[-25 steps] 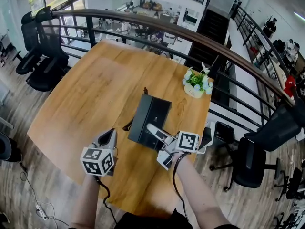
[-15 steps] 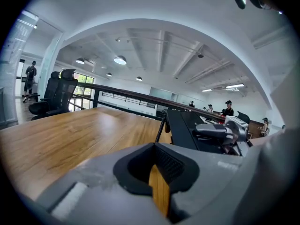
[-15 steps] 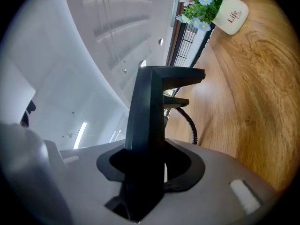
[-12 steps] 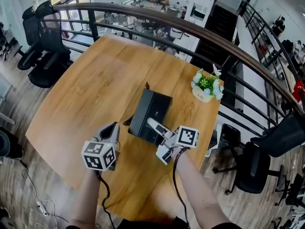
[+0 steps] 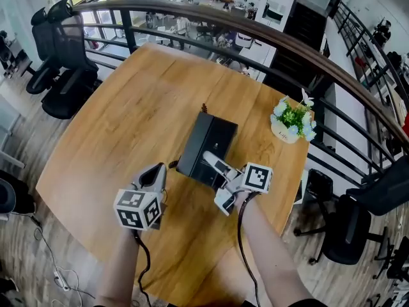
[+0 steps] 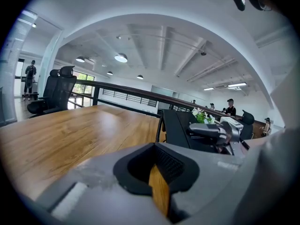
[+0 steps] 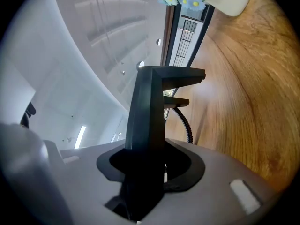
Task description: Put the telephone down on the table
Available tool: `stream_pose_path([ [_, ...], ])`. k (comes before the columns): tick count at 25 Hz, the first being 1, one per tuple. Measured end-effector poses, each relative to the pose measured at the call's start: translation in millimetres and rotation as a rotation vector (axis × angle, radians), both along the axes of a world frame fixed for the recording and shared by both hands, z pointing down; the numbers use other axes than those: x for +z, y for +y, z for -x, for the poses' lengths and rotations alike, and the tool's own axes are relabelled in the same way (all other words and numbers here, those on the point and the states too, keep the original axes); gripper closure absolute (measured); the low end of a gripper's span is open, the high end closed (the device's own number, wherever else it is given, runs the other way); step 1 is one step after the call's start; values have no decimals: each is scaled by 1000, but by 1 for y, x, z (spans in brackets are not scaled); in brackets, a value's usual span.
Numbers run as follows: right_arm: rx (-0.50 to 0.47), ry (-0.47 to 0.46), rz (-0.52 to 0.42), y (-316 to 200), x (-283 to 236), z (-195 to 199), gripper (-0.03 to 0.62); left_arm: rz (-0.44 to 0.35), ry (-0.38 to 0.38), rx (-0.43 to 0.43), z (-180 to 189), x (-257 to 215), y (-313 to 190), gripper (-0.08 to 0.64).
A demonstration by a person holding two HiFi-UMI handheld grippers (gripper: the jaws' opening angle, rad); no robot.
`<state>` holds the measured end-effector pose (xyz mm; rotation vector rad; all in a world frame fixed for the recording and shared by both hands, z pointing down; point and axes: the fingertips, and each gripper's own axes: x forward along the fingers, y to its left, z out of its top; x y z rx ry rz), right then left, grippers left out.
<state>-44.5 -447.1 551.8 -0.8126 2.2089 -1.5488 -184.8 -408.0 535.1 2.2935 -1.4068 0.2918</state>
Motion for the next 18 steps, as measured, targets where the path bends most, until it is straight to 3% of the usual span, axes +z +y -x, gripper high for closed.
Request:
stream_pose_path([
  [7, 33, -32, 78, -22, 22, -2, 428, 17, 6, -6, -1, 17, -13, 558],
  [18, 40, -66, 83, -35, 33, -4, 430, 50, 2, -20, 3, 33, -14, 558],
])
